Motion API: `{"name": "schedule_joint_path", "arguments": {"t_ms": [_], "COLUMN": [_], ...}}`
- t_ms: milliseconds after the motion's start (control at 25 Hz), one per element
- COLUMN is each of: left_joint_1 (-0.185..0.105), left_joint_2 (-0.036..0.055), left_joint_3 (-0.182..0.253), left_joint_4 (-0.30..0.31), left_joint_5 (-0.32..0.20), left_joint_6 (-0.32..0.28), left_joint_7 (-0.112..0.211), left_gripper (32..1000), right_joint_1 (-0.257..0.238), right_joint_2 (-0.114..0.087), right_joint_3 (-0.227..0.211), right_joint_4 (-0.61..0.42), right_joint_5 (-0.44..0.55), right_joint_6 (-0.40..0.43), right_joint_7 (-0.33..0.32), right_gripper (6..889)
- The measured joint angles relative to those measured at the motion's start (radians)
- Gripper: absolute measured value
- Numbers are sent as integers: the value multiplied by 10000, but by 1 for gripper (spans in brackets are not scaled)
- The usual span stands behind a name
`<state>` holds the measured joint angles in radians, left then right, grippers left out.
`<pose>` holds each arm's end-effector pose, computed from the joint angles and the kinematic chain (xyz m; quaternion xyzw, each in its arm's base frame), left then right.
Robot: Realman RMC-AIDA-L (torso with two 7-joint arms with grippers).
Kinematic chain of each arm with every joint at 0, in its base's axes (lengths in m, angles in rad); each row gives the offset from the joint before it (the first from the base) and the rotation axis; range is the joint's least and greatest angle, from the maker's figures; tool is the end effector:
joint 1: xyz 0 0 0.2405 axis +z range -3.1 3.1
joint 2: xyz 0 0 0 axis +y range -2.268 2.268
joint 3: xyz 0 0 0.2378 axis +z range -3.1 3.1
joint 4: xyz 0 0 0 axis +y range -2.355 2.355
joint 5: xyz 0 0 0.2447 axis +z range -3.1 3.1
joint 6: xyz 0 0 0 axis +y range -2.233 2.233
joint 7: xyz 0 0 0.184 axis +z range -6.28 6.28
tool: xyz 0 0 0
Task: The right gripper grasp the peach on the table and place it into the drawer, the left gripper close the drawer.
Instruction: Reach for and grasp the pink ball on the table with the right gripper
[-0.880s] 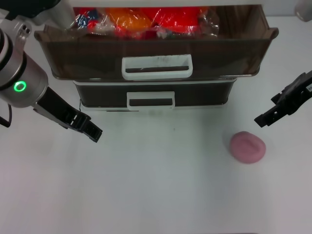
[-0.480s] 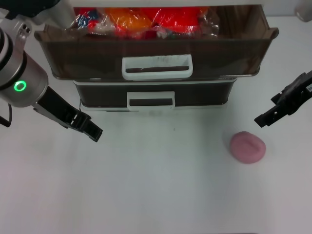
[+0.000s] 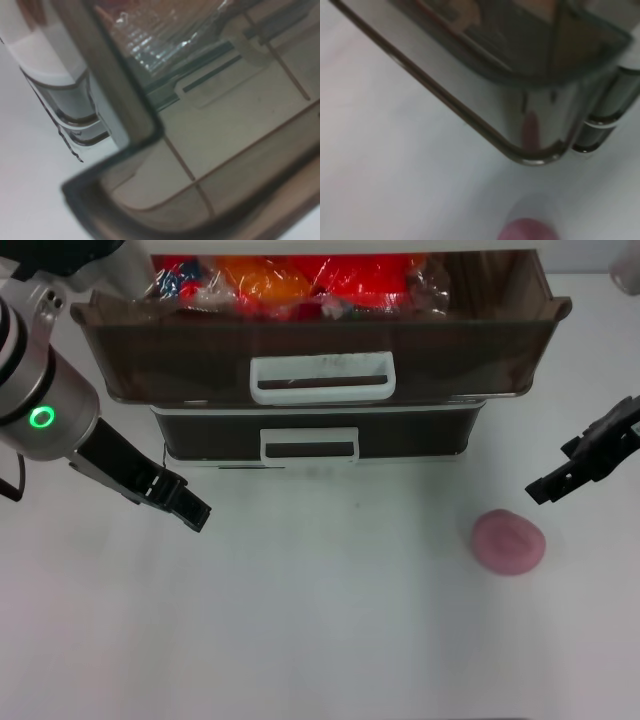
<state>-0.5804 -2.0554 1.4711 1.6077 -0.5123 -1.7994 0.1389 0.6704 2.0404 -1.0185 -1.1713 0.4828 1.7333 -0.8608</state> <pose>-0.1413 0.3514 0.0015 -0.8492 -0.4441 0.2009 0.2032 0.2287 0.3850 0.0274 -0.9093 0.3597 -0.1723 0.1185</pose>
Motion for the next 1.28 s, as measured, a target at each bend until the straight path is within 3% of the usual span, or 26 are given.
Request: {"name": "schedule_joint_path", "arguments": {"t_ms": [240, 680, 1280], "left_joint_1": [50, 98, 88], "left_joint_2": [-3, 12, 15], "left_joint_3": [0, 0, -49], "left_joint_4": [0, -1, -1], "left_joint_5": [0, 0, 0], "left_joint_6": [0, 1, 1], "left_joint_7": [-10, -1, 5], "left_gripper": [815, 815, 815], "right_joint_1": [-412, -344, -220], "right_joint_2": [156, 157, 200], "right_joint_3": [-12, 19, -11], "right_joint_4": [368, 2709, 3896], "right_joint_5": [50, 66, 551], "right_joint_6": [-824, -2495, -3411], "right_joint_7": [-231, -906, -1420], "right_gripper": [817, 805, 788]}}
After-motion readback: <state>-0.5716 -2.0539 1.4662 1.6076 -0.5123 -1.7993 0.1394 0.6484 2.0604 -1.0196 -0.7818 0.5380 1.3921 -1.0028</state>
